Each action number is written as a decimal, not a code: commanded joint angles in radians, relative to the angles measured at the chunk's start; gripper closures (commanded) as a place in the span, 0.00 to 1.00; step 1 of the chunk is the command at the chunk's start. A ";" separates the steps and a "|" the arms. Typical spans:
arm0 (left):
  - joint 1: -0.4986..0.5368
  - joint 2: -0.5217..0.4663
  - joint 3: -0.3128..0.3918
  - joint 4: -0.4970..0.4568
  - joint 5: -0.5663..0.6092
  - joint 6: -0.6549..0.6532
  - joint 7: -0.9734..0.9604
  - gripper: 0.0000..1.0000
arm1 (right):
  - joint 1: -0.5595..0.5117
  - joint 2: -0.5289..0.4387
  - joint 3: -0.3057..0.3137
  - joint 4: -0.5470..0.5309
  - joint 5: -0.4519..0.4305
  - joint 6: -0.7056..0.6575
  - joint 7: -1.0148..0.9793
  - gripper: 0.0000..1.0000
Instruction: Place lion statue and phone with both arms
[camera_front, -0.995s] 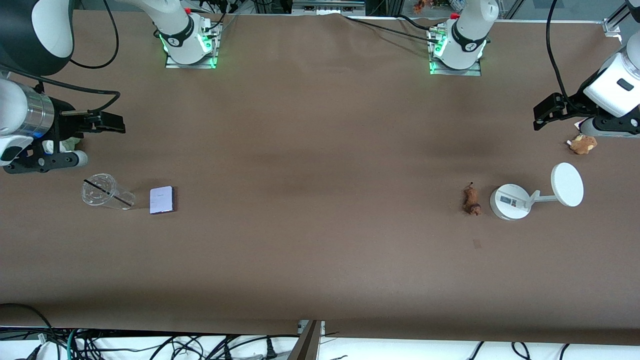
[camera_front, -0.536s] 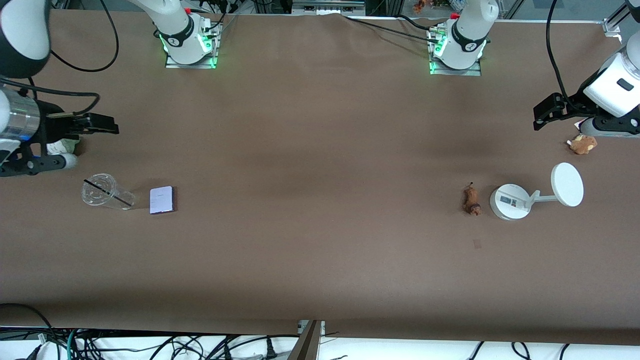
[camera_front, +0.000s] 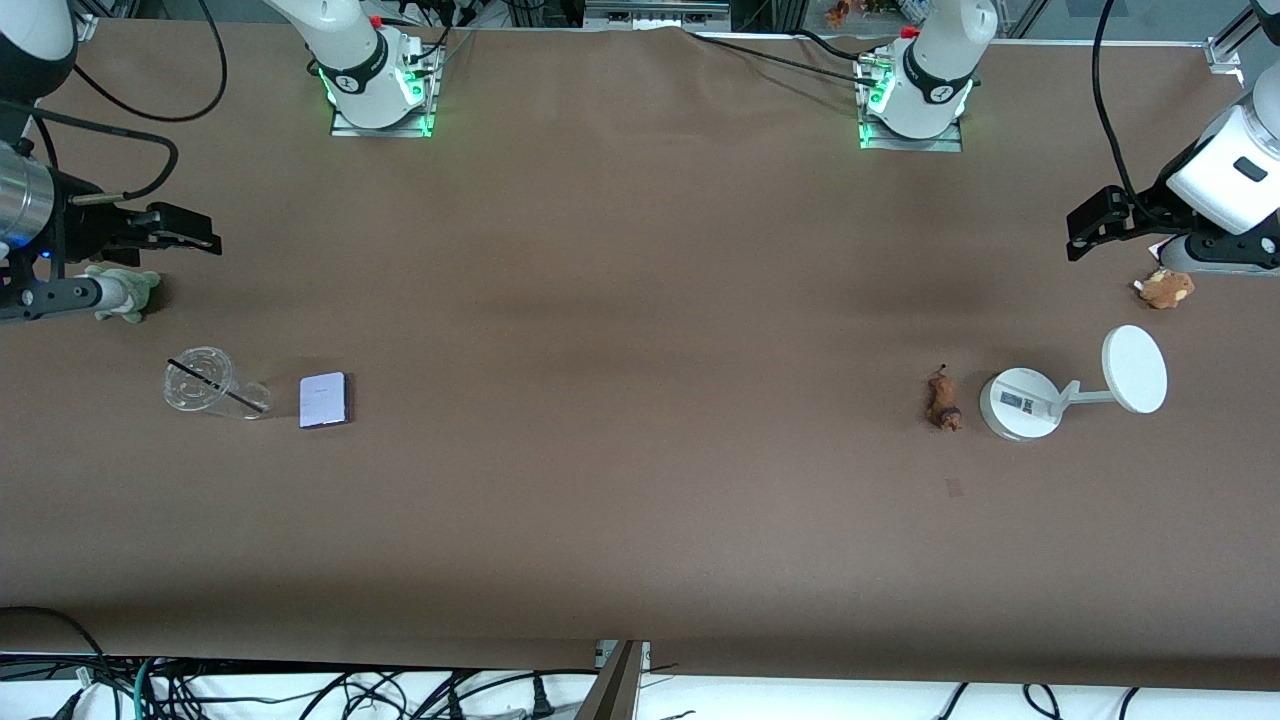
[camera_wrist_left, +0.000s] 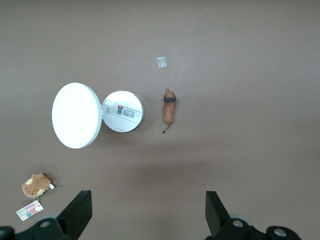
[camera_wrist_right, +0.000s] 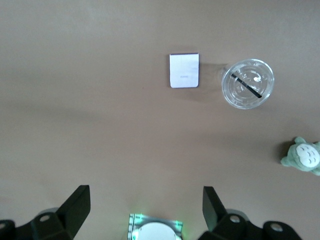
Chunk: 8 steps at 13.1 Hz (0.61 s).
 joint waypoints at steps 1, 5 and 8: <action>0.001 0.004 -0.001 0.016 -0.016 -0.010 0.005 0.00 | -0.028 -0.154 0.029 -0.200 -0.015 0.119 0.008 0.01; 0.000 0.005 -0.001 0.016 -0.016 -0.012 0.003 0.00 | -0.031 -0.204 0.029 -0.250 -0.036 0.172 0.008 0.01; 0.000 0.005 -0.001 0.016 -0.016 -0.010 0.003 0.00 | -0.029 -0.200 0.029 -0.247 -0.046 0.167 0.008 0.00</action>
